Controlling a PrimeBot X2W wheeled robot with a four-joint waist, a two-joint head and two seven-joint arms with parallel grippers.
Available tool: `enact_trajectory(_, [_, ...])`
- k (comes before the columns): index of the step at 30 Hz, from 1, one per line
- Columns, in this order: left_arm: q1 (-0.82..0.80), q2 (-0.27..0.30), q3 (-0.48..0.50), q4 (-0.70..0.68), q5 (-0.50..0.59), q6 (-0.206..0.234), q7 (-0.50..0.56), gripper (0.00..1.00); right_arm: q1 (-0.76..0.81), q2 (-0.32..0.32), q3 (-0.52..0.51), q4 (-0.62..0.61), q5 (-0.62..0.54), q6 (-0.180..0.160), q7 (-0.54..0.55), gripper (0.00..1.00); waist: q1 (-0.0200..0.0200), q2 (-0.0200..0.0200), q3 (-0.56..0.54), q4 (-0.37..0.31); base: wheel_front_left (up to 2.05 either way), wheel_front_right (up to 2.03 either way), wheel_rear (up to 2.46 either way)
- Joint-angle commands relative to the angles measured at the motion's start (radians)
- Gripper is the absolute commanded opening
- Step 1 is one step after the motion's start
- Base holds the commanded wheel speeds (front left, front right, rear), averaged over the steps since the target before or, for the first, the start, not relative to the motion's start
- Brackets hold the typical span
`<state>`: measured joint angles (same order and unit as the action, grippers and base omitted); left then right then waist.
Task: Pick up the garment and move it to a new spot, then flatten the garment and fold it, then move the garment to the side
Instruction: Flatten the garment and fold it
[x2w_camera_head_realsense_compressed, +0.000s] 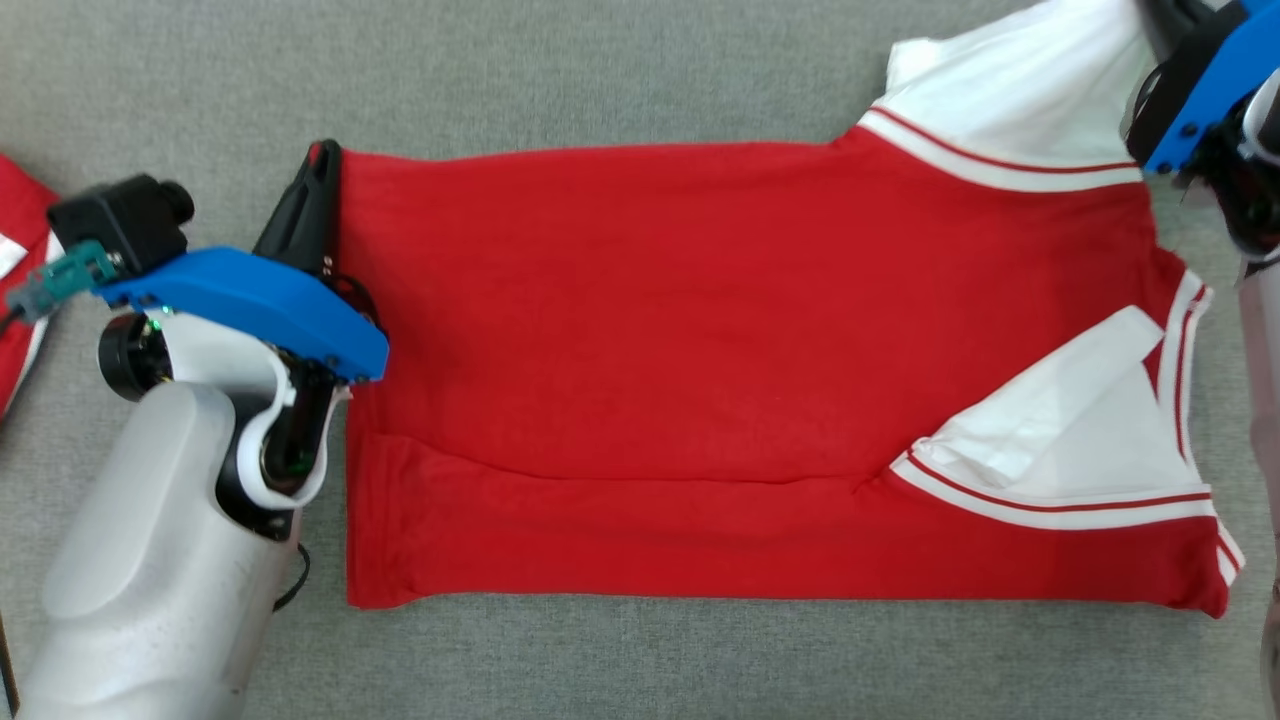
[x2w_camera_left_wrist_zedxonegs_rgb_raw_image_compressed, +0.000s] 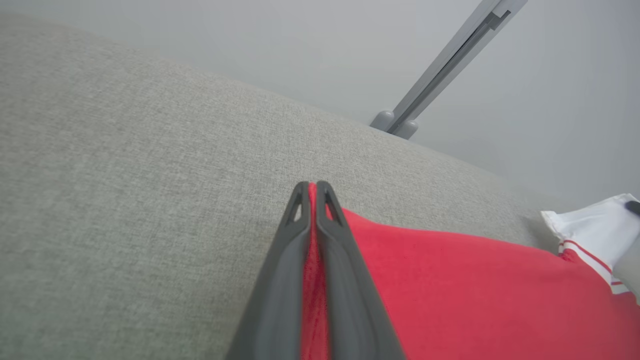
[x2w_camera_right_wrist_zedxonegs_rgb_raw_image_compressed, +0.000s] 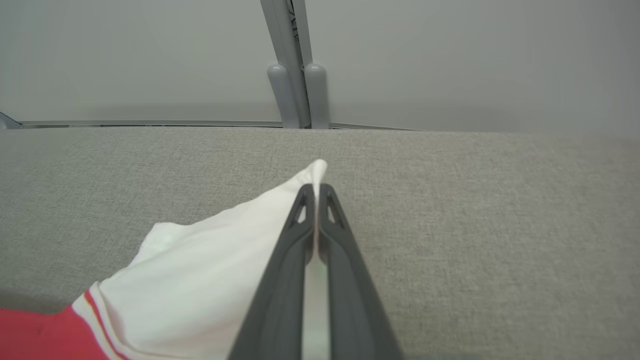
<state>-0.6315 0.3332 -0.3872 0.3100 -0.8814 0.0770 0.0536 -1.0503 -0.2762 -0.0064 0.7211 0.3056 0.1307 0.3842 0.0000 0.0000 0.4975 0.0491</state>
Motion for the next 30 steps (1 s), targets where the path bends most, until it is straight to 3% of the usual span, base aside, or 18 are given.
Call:
enact_trajectory(1, [0.020,0.001,0.001,0.002,0.007,-0.018,-0.025,0.00,0.031,-0.008,0.011,-0.015,0.026,0.000,-0.007,0.00,0.0000,0.0000,-0.029,-0.017,0.00,0.00,0.00])
enact_trajectory(9, [0.127,-0.011,-0.020,0.029,0.021,-0.080,-0.147,0.00,0.231,-0.064,0.091,-0.187,0.190,0.000,0.024,0.00,0.0000,0.0000,-0.122,-0.028,0.00,0.00,0.00])
enact_trajectory(16, [0.218,-0.012,-0.033,0.044,0.031,-0.122,-0.233,0.00,0.456,-0.118,0.070,-0.395,0.281,0.000,0.096,0.00,0.0000,0.0000,-0.169,-0.035,0.00,0.00,0.00])
enact_trajectory(21, [0.249,-0.012,-0.045,0.068,0.050,-0.148,-0.276,0.00,0.605,-0.095,0.007,-0.533,0.303,0.000,0.156,0.00,0.0000,0.0000,-0.185,-0.042,0.00,0.00,0.00])
enact_trajectory(30, [0.276,-0.036,-0.027,0.142,0.065,-0.131,-0.305,0.00,0.801,0.003,-0.105,-0.722,0.268,0.000,0.241,0.00,0.0000,0.0000,-0.213,-0.055,0.00,0.00,0.00])
